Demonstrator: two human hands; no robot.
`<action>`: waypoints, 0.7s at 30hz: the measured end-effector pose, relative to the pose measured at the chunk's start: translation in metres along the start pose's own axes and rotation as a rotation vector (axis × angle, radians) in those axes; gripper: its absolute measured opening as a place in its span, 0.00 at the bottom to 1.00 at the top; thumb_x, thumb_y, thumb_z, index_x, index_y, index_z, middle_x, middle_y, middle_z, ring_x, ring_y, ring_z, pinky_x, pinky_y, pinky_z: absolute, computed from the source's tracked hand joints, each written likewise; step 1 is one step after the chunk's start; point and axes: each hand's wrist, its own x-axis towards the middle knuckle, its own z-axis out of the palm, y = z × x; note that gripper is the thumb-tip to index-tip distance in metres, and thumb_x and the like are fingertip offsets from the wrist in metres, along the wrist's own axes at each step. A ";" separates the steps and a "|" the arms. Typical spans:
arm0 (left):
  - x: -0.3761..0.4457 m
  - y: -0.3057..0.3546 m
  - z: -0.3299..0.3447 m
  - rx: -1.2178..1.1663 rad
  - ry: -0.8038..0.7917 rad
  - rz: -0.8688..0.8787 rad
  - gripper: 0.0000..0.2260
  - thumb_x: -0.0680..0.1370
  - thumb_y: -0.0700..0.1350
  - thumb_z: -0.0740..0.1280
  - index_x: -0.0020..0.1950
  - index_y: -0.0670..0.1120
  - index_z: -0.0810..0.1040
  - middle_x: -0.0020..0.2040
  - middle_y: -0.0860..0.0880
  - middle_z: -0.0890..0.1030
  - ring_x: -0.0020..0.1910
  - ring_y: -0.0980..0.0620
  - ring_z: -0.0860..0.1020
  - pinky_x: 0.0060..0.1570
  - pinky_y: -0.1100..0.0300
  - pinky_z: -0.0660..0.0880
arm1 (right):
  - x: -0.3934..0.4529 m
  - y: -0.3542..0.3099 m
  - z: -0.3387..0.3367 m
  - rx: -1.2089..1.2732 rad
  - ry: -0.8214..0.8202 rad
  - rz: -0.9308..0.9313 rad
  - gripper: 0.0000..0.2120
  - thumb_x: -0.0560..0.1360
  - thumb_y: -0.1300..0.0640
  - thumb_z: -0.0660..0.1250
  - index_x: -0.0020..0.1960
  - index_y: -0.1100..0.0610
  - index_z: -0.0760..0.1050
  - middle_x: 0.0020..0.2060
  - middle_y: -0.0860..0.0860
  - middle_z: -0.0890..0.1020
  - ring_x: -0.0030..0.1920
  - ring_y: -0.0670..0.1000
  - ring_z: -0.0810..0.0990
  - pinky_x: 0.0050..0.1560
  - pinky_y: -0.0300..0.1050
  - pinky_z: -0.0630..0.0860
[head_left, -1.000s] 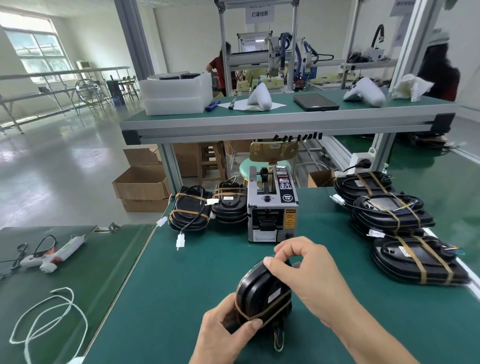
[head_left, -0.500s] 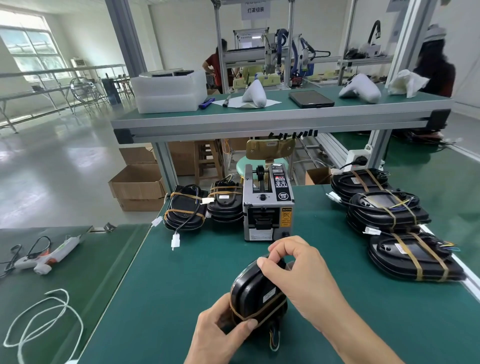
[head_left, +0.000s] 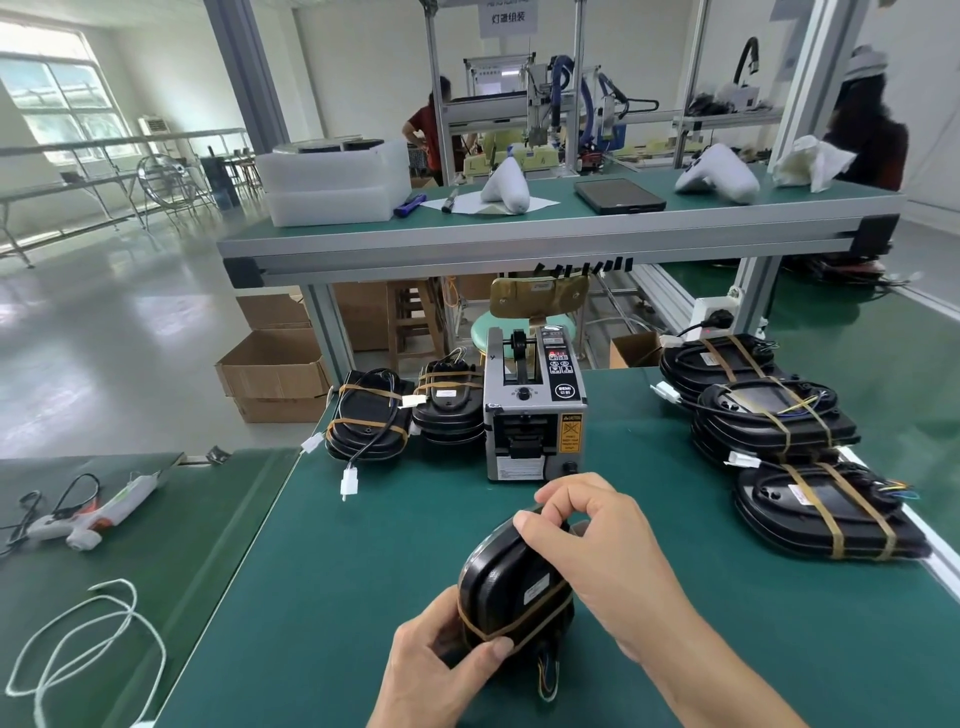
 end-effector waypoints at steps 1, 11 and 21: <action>0.000 0.001 0.000 -0.004 -0.001 -0.002 0.22 0.73 0.57 0.82 0.66 0.55 0.84 0.53 0.44 0.89 0.54 0.44 0.87 0.58 0.53 0.83 | 0.000 0.000 0.000 0.016 -0.001 0.004 0.13 0.71 0.46 0.77 0.35 0.51 0.78 0.52 0.34 0.80 0.46 0.36 0.78 0.52 0.42 0.72; 0.000 0.008 0.002 -0.014 -0.003 0.002 0.22 0.73 0.59 0.81 0.65 0.56 0.84 0.53 0.46 0.89 0.53 0.49 0.87 0.56 0.60 0.82 | -0.004 0.003 0.004 0.063 0.039 -0.025 0.12 0.70 0.48 0.79 0.36 0.50 0.78 0.51 0.36 0.80 0.54 0.38 0.79 0.53 0.39 0.70; -0.001 0.007 0.002 0.004 0.004 0.000 0.22 0.72 0.61 0.81 0.63 0.56 0.85 0.51 0.46 0.89 0.51 0.48 0.88 0.55 0.59 0.83 | -0.006 0.002 -0.001 0.183 0.008 0.016 0.07 0.73 0.46 0.76 0.42 0.48 0.83 0.53 0.36 0.82 0.50 0.44 0.81 0.55 0.44 0.74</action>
